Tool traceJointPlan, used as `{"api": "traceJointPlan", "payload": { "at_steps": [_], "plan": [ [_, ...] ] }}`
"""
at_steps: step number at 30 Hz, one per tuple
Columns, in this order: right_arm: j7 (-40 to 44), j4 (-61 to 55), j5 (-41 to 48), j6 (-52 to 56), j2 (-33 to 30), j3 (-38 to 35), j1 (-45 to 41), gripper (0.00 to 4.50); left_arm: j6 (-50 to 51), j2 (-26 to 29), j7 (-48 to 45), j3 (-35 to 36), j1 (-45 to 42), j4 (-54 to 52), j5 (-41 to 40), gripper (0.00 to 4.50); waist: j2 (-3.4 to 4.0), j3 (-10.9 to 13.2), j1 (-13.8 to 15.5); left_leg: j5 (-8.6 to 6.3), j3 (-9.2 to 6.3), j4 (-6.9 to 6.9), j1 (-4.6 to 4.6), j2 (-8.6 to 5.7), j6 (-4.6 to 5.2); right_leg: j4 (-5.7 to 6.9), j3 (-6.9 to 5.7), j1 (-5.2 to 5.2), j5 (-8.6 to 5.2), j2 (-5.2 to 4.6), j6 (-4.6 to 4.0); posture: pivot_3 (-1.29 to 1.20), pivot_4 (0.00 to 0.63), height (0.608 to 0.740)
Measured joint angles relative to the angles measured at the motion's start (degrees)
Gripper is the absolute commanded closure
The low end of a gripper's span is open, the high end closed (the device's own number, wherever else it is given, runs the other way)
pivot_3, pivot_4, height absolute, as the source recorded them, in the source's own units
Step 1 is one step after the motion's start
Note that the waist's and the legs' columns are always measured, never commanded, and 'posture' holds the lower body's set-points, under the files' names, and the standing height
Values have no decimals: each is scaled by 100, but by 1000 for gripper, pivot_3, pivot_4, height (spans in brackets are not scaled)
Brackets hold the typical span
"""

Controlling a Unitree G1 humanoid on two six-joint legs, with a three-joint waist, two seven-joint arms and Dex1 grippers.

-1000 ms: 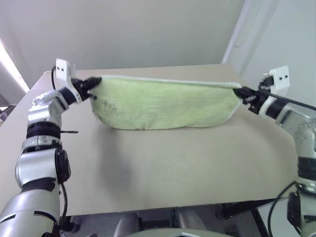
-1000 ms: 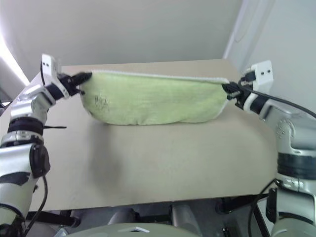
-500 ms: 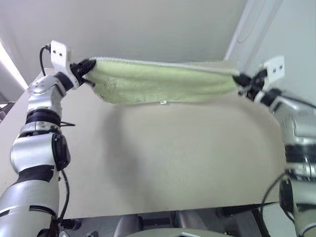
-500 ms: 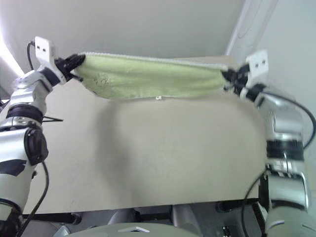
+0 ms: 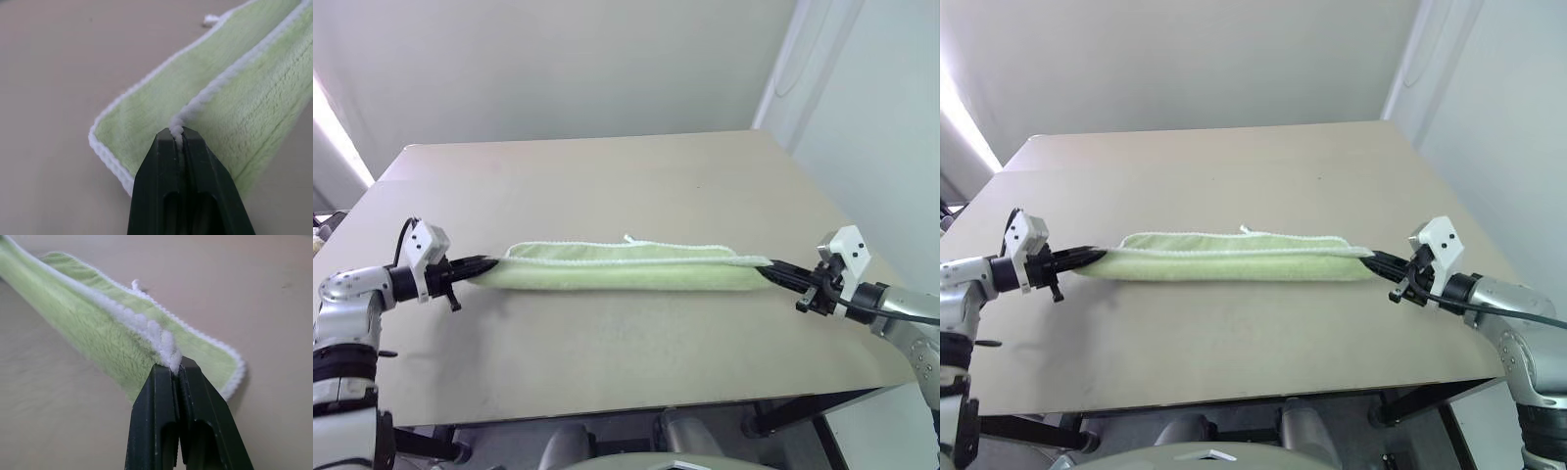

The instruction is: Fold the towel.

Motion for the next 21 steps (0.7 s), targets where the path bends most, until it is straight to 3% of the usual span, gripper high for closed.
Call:
{"api": "traceJointPlan", "payload": {
  "at_steps": [6,10,17,21],
  "plan": [
    [225,-437,152,136,-127,-165,647,4449,615,237,160,315,951,-1141,-343,4500,0,0,-7,0,8,-7,-13,3,0,-4,0,-18,-4,0,-2,0,0,712],
    [438,-616,171,137,-215,-200,1095,4449,875,345,209,460,1263,-1362,-499,4500,0,0,-6,0,11,-14,-16,2,0,-5,1,-25,-10,-1,-3,0,0,712],
    [280,-318,-20,69,-192,62,350,4449,923,304,536,371,674,-1003,-451,4500,-8,0,-14,-1,8,-7,-4,2,-3,-9,-5,-22,-10,0,-3,0,0,712],
    [64,156,-241,19,-64,345,-156,4449,670,-48,883,159,120,-403,-258,4500,-7,-2,-8,-1,8,-9,-9,-2,-2,-2,-5,-23,-7,0,-4,0,0,712]
  ]
}}
